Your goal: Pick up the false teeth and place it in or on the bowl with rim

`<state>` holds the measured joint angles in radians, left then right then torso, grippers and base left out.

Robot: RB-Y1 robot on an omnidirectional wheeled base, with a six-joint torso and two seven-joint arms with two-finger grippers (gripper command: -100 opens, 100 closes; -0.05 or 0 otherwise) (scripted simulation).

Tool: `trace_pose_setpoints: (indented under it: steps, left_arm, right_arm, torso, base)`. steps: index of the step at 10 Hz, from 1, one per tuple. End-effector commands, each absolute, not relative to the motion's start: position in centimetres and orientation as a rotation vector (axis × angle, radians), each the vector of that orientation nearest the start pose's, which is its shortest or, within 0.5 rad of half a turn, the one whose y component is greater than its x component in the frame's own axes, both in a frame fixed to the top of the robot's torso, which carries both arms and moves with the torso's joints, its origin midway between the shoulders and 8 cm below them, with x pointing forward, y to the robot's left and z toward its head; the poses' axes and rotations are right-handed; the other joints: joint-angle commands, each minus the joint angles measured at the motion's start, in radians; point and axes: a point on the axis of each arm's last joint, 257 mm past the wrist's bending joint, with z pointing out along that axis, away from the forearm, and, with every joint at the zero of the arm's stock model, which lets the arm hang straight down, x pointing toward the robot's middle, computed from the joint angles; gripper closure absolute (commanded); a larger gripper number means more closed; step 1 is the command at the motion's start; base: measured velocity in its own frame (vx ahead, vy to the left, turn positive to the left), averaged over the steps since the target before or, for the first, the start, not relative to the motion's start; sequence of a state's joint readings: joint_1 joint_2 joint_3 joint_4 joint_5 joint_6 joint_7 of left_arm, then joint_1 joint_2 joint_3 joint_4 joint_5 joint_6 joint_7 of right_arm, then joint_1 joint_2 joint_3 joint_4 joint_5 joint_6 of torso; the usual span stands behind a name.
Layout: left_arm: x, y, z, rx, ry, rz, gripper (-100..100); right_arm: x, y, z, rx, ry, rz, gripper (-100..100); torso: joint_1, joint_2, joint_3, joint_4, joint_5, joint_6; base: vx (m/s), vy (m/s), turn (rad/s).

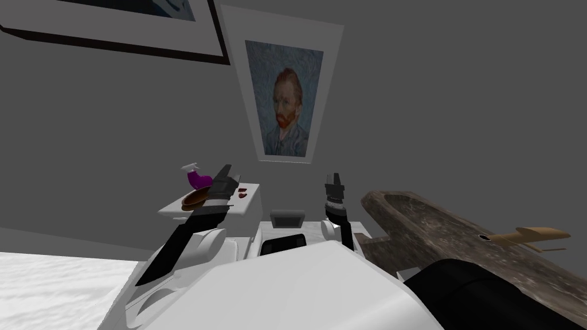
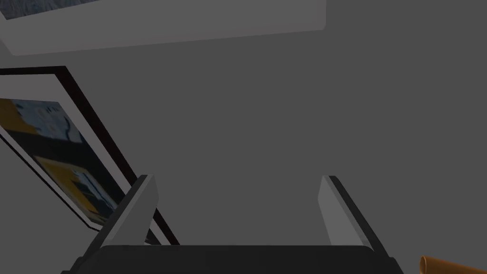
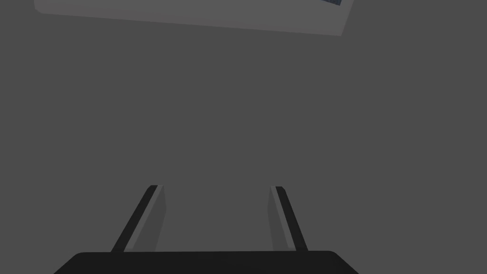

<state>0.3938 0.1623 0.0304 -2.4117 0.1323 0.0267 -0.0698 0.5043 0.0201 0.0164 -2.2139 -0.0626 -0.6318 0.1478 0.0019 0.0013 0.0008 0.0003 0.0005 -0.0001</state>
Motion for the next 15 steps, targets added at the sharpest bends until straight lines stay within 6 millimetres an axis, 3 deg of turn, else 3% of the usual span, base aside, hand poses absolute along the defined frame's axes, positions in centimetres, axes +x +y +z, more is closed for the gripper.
trace_pose_setpoints:
  steps: [1, 15]
  left_arm:
    - [40.5, 27.4, 0.2, -0.842, 0.957, -1.239, -100]
    - [42.9, 28.9, -6.5, -1.109, 1.159, -1.149, -100]
  right_arm:
    - [33.2, -28.4, 1.8, 0.615, 0.546, 1.224, 0]
    - [33.2, -28.4, 1.8, 0.615, 0.546, 1.224, 0]
  torso:
    - [0.000, 0.000, 0.000, 0.000, 0.000, 0.000]
    - [-0.001, -0.001, 0.000, 0.000, 0.000, 0.000]
  base:
    - [-0.020, 0.028, -0.013]
    - [-0.014, 0.016, -0.015]
